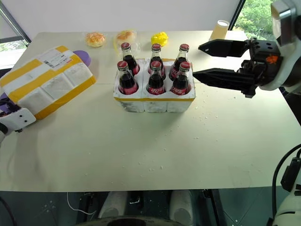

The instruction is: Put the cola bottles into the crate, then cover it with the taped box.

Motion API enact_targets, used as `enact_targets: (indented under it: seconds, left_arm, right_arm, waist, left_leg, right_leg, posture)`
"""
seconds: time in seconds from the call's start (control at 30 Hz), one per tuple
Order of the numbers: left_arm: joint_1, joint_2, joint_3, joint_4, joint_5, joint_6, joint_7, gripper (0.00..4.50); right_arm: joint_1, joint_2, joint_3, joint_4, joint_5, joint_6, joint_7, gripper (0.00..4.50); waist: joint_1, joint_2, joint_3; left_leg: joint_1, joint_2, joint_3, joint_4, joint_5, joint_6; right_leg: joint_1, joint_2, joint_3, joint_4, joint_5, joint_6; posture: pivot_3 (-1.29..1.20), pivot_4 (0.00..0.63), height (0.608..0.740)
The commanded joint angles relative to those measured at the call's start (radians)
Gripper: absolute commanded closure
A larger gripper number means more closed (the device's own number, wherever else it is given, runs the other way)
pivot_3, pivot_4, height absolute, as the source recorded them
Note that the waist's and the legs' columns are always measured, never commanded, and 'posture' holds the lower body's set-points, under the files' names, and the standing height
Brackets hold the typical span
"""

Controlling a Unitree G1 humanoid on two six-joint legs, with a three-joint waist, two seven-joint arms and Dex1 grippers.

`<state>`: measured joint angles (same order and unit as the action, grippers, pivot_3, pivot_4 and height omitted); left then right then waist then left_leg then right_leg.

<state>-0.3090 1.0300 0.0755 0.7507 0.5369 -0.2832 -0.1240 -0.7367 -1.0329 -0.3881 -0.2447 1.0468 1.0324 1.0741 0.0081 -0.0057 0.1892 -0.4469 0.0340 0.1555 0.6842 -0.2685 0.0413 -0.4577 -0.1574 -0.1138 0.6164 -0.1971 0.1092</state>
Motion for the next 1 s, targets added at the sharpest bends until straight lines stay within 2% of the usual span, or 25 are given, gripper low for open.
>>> enact_targets:
  seconds: [0.03, 0.13, 0.3, 0.33, 0.53, 0.73, 0.87, 1.0]
  left_arm:
    - [-0.059, 0.019, -0.037, 0.079, 0.0, -0.038, 0.034, 0.25]
    - [-0.092, 0.02, -0.057, 0.121, -0.013, -0.057, 0.039, 1.23]
    - [-0.137, 0.024, -0.084, 0.153, -0.015, -0.072, 0.039, 3.72]
    - [-0.144, 0.025, -0.086, 0.153, -0.016, -0.072, 0.039, 4.0]
    - [-0.178, 0.058, -0.044, 0.075, -0.066, -0.057, 0.02, 4.08]
    - [-0.275, 0.093, 0.022, -0.114, -0.175, -0.036, -0.086, 4.08]
    - [-0.43, 0.079, -0.002, -0.192, -0.202, -0.019, -0.162, 4.08]
    - [-0.616, 0.02, -0.053, -0.23, -0.212, -0.02, -0.241, 4.08]
  right_arm:
    - [0.011, -0.032, -0.066, -0.037, 0.038, 0.0, -0.029, 0.01]
    - [0.028, -0.042, -0.083, -0.041, 0.05, -0.002, -0.048, 0.0]
    - [0.053, -0.048, -0.089, -0.05, 0.054, -0.013, -0.073, 0.0]
    - [0.061, -0.05, -0.089, -0.053, 0.048, -0.018, -0.075, 0.0]
    - [0.129, -0.084, -0.112, -0.01, 0.05, 0.003, -0.067, 0.0]
    - [0.211, -0.104, -0.102, 0.019, -0.058, -0.078, -0.055, 0.0]
    - [0.254, -0.11, -0.122, 0.032, -0.079, -0.091, -0.043, 0.0]
    - [0.282, -0.103, -0.144, 0.034, -0.09, -0.097, -0.054, 0.0]
  waist:
    - [0.002, 0.0, 0.0]
    - [0.001, -0.001, -0.001]
    - [0.003, -0.001, -0.001]
    - [0.003, -0.001, -0.001]
    - [0.004, -0.002, -0.001]
    - [0.004, -0.006, -0.002]
    - [0.004, -0.006, -0.002]
    - [0.002, -0.006, -0.002]
  left_leg:
    - [0.0, 0.0, 0.0, 0.0, 0.0, 0.0]
    - [0.0, 0.0, 0.001, 0.0, 0.0, 0.0]
    - [0.001, 0.0, 0.001, 0.0, 0.0, 0.0]
    - [0.001, 0.0, 0.001, 0.0, 0.0, 0.0]
    - [0.001, 0.0, 0.002, 0.0, 0.0, 0.001]
    - [0.001, 0.0, 0.001, 0.001, 0.0, 0.001]
    - [0.0, 0.0, 0.002, 0.001, 0.0, 0.001]
    - [0.002, -0.001, 0.005, 0.002, 0.001, 0.001]
  right_leg:
    - [0.0, 0.0, 0.0, 0.0, 0.0, 0.0]
    - [0.0, 0.0, 0.0, 0.0, 0.0, 0.0]
    - [0.001, 0.0, 0.0, 0.0, 0.0, 0.0]
    - [0.001, 0.0, 0.0, 0.0, 0.0, 0.0]
    - [0.001, 0.0, 0.0, 0.0, 0.0, 0.0]
    - [0.001, 0.0, 0.0, 0.0, 0.0, 0.0]
    - [0.002, 0.001, 0.0, 0.0, 0.0, 0.0]
    - [0.005, 0.004, 0.0, 0.0, 0.0, 0.001]
  posture:
    - [0.0, 0.15, 0.74]
    - [0.0, 0.15, 0.74]
    - [0.0, 0.15, 0.74]
    - [0.0, 0.15, 0.74]
    - [0.0, 0.15, 0.74]
    - [0.0, 0.15, 0.74]
    - [0.0, 0.15, 0.74]
    - [0.0, 0.15, 0.74]
